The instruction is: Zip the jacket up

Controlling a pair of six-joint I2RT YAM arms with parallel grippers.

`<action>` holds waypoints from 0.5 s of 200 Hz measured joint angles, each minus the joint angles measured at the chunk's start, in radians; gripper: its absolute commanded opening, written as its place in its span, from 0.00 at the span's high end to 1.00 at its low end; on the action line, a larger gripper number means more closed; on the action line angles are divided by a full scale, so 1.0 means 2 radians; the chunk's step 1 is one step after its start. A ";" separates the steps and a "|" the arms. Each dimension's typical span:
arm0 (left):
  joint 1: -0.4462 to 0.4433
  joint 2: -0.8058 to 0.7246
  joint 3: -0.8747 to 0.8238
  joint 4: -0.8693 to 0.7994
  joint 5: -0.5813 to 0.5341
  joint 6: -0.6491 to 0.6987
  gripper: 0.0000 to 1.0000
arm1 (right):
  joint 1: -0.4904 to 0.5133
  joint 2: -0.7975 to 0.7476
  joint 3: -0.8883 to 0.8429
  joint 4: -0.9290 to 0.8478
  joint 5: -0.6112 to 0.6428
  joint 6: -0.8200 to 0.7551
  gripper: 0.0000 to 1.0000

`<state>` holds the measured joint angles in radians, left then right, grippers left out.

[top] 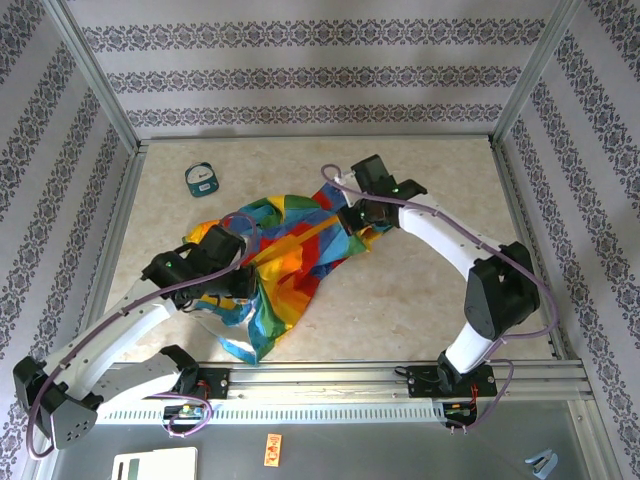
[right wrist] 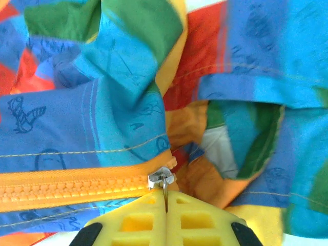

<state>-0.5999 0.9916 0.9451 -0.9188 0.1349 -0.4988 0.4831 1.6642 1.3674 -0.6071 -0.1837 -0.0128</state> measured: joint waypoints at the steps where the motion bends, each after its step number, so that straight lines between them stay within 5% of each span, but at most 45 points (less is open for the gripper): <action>1: 0.000 0.000 0.001 0.000 0.000 0.001 1.00 | 0.000 0.000 0.001 0.000 0.000 0.000 1.00; 100: 0.017 0.039 0.164 -0.010 -0.016 0.140 1.00 | -0.094 -0.023 0.083 -0.040 0.016 -0.037 1.00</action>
<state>-0.5663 1.0691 1.2736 -0.9379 0.1036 -0.2195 0.2947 1.6176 1.5341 -0.6872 -0.1520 -0.0860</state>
